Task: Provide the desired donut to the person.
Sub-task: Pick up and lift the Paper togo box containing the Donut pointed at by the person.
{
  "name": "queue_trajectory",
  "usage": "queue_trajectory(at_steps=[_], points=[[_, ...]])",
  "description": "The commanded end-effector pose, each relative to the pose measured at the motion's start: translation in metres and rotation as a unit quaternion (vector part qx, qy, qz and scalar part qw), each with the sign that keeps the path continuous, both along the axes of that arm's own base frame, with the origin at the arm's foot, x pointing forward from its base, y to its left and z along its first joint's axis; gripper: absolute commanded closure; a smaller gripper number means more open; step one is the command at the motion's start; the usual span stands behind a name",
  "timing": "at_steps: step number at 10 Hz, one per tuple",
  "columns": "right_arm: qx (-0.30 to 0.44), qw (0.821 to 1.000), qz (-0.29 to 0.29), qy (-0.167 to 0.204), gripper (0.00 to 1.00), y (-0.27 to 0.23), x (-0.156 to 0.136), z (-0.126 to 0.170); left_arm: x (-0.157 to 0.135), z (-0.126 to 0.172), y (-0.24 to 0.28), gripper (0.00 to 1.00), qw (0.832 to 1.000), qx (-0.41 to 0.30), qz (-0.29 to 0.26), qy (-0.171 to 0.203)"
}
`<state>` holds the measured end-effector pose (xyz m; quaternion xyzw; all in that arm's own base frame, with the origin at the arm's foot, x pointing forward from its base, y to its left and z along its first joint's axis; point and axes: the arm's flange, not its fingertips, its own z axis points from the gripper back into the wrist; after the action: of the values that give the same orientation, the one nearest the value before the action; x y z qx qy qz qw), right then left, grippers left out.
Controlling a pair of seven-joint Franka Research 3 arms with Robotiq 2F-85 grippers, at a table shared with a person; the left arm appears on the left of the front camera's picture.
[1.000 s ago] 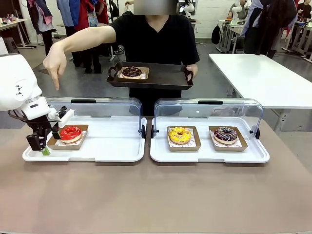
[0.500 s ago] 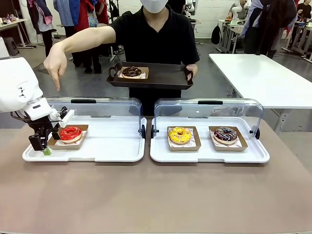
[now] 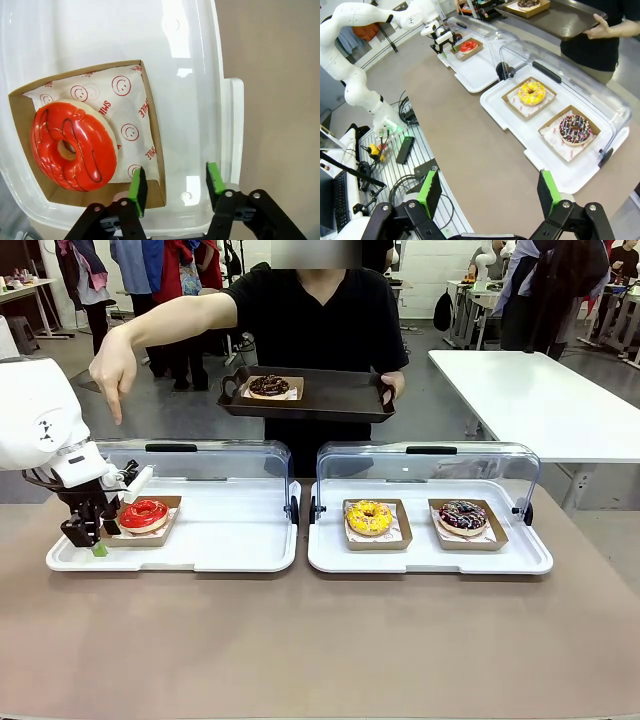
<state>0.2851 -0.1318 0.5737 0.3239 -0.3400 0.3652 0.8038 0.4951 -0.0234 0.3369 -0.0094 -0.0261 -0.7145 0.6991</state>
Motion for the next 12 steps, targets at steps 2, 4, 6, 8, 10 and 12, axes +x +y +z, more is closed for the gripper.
queue_trajectory(at_steps=[2,4,6,8,10,12], points=[[0.012,1.0,0.007,-0.01,0.0,-0.001,0.002,0.0,0.001,-0.001,0.0,1.0,1.0,0.016,0.005,0.005],[0.012,1.0,0.007,-0.01,0.0,-0.001,0.002,0.0,0.001,-0.003,0.001,1.0,1.0,0.013,0.0,0.012],[0.012,1.0,0.007,-0.01,0.0,-0.001,0.002,0.0,0.0,-0.004,0.001,1.0,1.0,0.009,-0.002,0.019],[0.012,1.0,0.007,-0.01,0.0,-0.001,0.002,0.0,0.0,-0.003,0.001,1.0,1.0,0.008,-0.005,0.019],[0.012,1.0,0.007,-0.01,0.0,-0.001,0.002,0.0,-0.001,0.002,0.004,1.0,1.0,0.006,-0.007,0.015],[0.012,1.0,0.007,-0.01,0.0,-0.001,0.002,0.0,-0.016,0.025,0.004,1.0,1.0,0.017,-0.019,0.008]])
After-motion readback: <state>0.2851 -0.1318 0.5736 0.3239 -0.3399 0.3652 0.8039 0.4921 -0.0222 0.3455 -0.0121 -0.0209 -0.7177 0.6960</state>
